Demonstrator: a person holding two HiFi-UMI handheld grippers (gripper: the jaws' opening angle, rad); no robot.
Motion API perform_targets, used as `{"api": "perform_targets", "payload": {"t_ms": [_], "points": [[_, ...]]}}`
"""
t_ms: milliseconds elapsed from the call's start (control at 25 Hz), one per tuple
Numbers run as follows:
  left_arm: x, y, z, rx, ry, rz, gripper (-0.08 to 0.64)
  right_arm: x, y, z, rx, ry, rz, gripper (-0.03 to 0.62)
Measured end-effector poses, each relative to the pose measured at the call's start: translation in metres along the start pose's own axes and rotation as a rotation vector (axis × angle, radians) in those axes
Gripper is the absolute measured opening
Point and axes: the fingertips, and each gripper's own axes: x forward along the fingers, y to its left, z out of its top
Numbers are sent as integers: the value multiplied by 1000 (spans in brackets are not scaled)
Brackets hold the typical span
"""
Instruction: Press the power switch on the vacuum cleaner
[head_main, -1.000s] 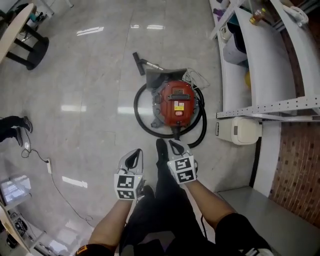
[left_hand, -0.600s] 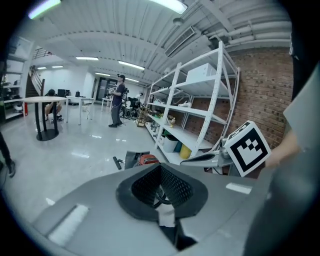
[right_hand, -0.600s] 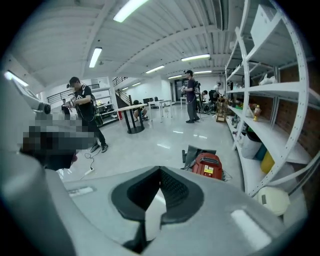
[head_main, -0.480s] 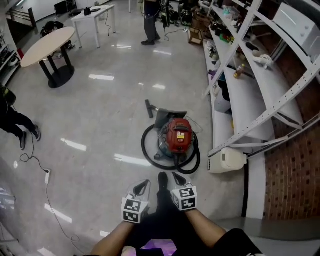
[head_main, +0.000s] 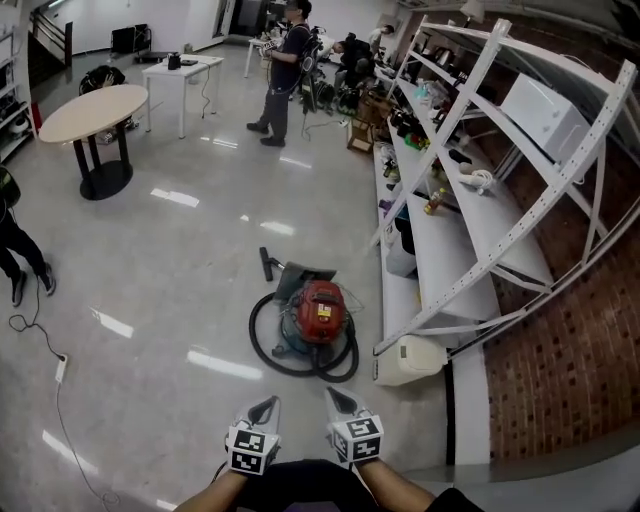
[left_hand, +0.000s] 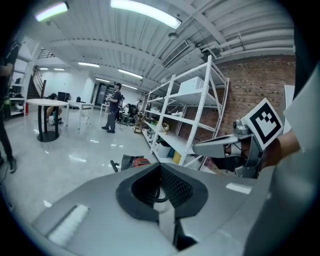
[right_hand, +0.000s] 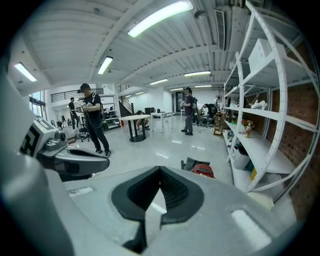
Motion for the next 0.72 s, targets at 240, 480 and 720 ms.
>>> {"api": "perform_targets", "payload": {"t_ms": [240, 480, 720], "points": [[-15, -29, 11, -5, -42, -16, 15, -40, -2, 2, 33, -62, -10, -8], [-24, -73, 8, 19, -61, -13, 15, -83, -8, -16, 62, -105, 0, -8], [-35, -110, 2, 19, -67, 45, 15, -123, -14, -32, 53, -125, 37, -8]]}}
